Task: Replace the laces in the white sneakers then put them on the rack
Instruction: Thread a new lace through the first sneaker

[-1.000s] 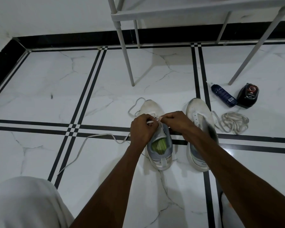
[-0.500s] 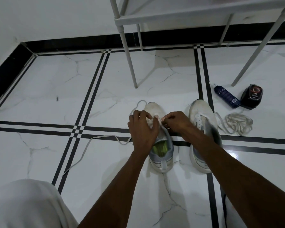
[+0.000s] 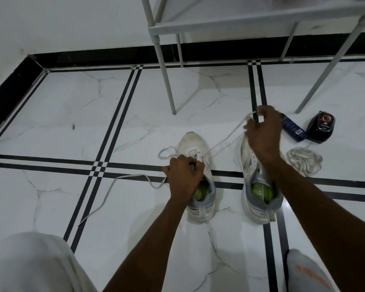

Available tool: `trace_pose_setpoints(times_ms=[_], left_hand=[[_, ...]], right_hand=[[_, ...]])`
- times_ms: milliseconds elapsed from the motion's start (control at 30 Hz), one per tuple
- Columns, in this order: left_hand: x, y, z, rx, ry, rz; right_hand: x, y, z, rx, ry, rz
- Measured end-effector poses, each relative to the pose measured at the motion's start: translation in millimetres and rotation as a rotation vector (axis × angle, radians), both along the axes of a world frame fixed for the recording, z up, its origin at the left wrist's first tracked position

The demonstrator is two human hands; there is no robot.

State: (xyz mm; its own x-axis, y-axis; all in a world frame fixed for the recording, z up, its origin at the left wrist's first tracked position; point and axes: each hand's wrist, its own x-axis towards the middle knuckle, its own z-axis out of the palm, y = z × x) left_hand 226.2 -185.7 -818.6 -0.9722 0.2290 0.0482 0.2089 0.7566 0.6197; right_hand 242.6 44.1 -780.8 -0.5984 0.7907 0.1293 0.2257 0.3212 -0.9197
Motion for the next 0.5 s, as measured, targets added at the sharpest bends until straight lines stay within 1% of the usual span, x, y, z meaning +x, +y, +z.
trace_pose_setpoints(times_ms=[67,100,133,167,200,267,300,333,367,433,467,500], left_hand=[[-2,0,-1,0.017,-0.019,-0.013],[-2,0,-2,0.019,-0.022,-0.023],[-3,0,-3,0.019,-0.026,-0.034],[-2,-1,-3,0.020,-0.032,-0.041],[-2,-1,-4,0.025,-0.037,-0.044],[-2,-2,-5,0.019,-0.031,-0.044],[-2,-3,-6,0.007,-0.023,-0.043],[-2,-4,-6,-0.001,-0.016,-0.042],[-2,-5,-5,-0.004,-0.012,-0.042],[-2,-6,-3,-0.013,-0.001,-0.038],[-2,-7,-2,-0.015,0.000,-0.030],[-2,-8,-1,-0.009,0.000,-0.023]], right_hand=[[-1,-33,-19,0.044,-0.160,0.355],[-1,-49,-27,0.093,-0.246,0.503],[0,-62,-31,0.137,-0.337,0.604],[1,-75,-32,0.157,-0.379,0.642],[0,-81,-33,0.210,-0.424,0.635],[0,-87,-32,0.375,-0.485,0.642],[1,-86,-31,0.417,-0.506,0.644],[2,-80,-26,0.421,-0.478,0.585],[1,-68,-20,0.388,-0.396,0.431],[5,-35,4,0.311,-0.149,-0.057],[9,-20,16,0.304,-0.056,-0.225],[11,-9,27,0.302,-0.015,-0.295]])
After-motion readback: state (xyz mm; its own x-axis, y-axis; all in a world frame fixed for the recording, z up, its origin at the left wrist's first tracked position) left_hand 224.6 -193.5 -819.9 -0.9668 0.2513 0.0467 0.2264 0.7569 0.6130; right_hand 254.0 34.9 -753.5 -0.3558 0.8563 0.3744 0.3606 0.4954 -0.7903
